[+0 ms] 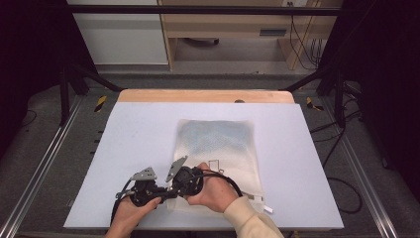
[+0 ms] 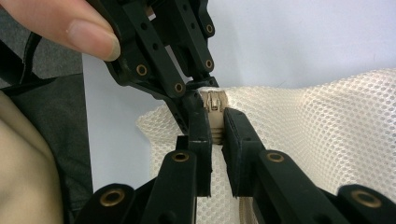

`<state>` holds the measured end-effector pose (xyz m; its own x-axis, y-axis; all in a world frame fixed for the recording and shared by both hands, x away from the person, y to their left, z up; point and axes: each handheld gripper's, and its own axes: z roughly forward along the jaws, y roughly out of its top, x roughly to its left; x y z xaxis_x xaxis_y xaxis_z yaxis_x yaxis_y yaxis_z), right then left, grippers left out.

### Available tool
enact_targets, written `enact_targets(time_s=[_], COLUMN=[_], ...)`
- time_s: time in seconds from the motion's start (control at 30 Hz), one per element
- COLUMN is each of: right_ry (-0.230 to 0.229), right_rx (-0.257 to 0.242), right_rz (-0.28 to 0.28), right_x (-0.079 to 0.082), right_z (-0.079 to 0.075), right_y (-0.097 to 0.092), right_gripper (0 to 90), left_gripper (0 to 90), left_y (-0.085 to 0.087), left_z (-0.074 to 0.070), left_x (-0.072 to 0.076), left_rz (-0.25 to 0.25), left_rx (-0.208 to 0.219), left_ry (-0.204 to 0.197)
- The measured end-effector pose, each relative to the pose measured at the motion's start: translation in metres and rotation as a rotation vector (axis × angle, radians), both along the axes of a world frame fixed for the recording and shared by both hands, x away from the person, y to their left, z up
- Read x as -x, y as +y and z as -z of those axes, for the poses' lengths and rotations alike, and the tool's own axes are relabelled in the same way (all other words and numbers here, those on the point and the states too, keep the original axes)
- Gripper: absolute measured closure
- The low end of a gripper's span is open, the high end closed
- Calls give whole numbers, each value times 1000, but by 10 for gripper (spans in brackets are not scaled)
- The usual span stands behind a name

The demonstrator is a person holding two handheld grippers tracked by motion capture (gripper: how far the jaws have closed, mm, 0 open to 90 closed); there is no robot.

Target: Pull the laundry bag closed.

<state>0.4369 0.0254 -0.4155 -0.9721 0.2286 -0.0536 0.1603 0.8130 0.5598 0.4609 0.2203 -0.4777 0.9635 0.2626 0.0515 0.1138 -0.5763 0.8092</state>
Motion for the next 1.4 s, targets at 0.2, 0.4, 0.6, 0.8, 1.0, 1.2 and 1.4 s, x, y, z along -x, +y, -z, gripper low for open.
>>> enact_targets(time_s=[0.2, 0.4, 0.6, 0.8, 1.0, 1.2, 1.4], right_ry=[2, -16, -10, -5, 0, 5, -2], right_rx=[5, 31, 12, 5, -17, -33, -66], right_rz=[5, 14, 21, 30, 48, 68, 68], right_x=[1, 2, 2, 2, 3, 2, 4], right_z=[0, 1, 3, 6, 10, 16, 18], right_y=[0, -2, -8, -15, -23, -32, -38], right_gripper=[824, 825, 825, 824, 824, 824, 824], left_gripper=[817, 821, 821, 820, 820, 820, 820], left_y=[0, 4, 2, -1, -2, -2, -4], left_z=[-1, -2, -3, -3, -6, -6, -5], left_x=[0, -1, 0, 2, 4, 5, 7], left_rz=[-1, -6, -3, -12, -10, -11, -15], left_rx=[-9, -3, -8, -5, -10, -17, -13], left_ry=[-10, -8, -15, -11, -22, -31, -31])
